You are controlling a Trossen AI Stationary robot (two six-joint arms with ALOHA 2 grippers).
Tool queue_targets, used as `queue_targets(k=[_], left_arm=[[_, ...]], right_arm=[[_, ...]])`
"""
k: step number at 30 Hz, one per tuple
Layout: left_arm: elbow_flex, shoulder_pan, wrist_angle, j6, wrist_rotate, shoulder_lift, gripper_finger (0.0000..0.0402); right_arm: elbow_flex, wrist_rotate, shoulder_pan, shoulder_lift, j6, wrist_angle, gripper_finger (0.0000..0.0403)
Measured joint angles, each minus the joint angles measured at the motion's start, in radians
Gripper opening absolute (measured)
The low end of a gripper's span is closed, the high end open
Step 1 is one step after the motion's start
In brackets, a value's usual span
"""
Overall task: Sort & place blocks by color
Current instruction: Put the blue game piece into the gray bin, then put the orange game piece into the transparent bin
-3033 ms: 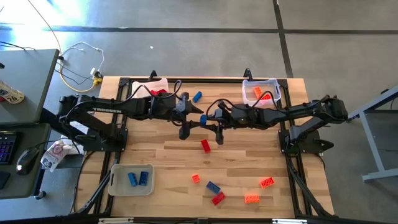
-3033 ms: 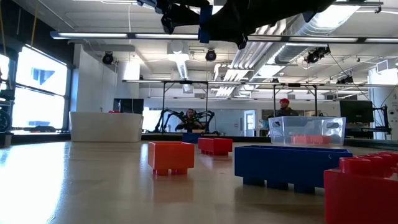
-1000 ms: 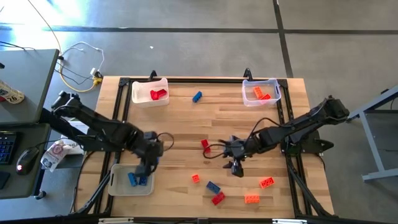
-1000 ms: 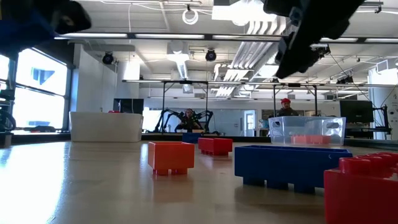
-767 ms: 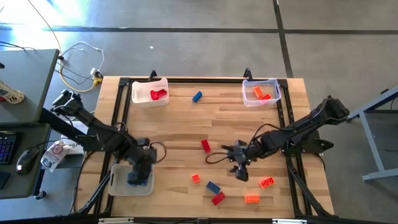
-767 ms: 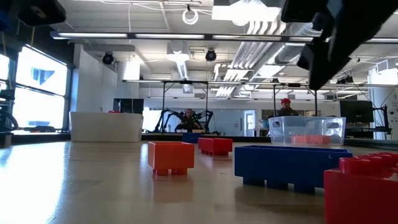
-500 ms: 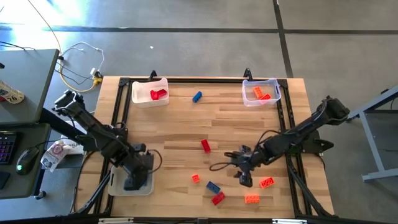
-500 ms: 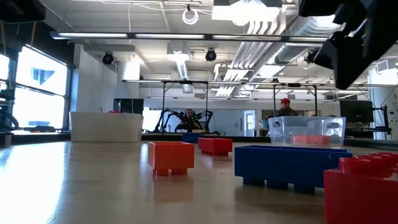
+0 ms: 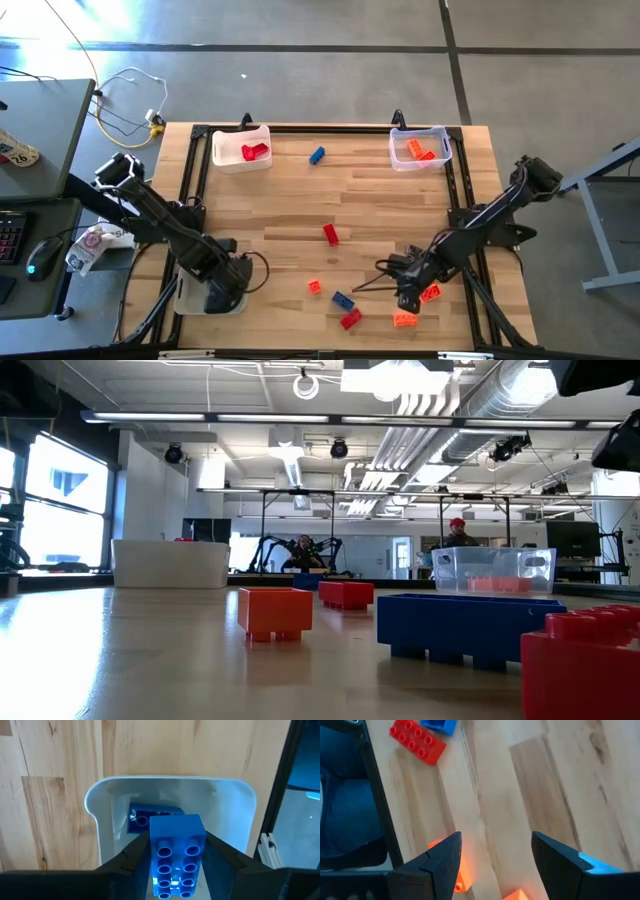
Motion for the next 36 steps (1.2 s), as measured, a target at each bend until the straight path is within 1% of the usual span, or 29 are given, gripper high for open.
queue_targets(k=[5, 10, 15, 20, 23, 26, 29, 31, 36], left_arm=[[0.000, 0.000, 0.004, -0.019, 0.001, 0.024, 0.0147], [0.000, 0.002, 0.005, -0.033, 0.002, 0.042, 0.0159], [0.000, 0.024, 0.003, -0.086, 0.002, 0.046, 0.0175], [0.000, 0.045, 0.003, -0.087, 0.007, 0.046, 0.0195], [0.000, 0.075, 0.003, -0.087, 0.060, 0.046, 0.0206], [0.000, 0.115, 0.005, -0.086, 0.160, 0.046, 0.0208], [0.000, 0.140, 0.009, -0.049, 0.231, 0.046, 0.0207], [0.000, 0.148, 0.009, -0.016, 0.253, 0.045, 0.0207], [0.005, 0.179, 0.017, 0.037, 0.251, 0.040, 0.0209]], right_arm=[[0.000, 0.033, 0.056, 0.000, 0.068, -0.001, 0.0224], [0.000, 0.054, 0.114, 0.001, 0.142, 0.000, 0.0222], [0.000, 0.060, 0.157, 0.003, 0.207, 0.006, 0.0203], [0.000, 0.064, 0.186, 0.003, 0.238, 0.053, 0.0180], [0.000, 0.073, 0.197, 0.003, 0.238, 0.072, 0.0172], [0.000, 0.074, 0.197, 0.004, 0.237, 0.070, 0.0168], [0.000, 0.074, 0.196, 0.004, 0.222, 0.070, 0.0167], [0.000, 0.074, 0.196, 0.004, 0.210, 0.070, 0.0167], [-0.001, 0.072, 0.196, 0.004, 0.138, 0.071, 0.0168]])
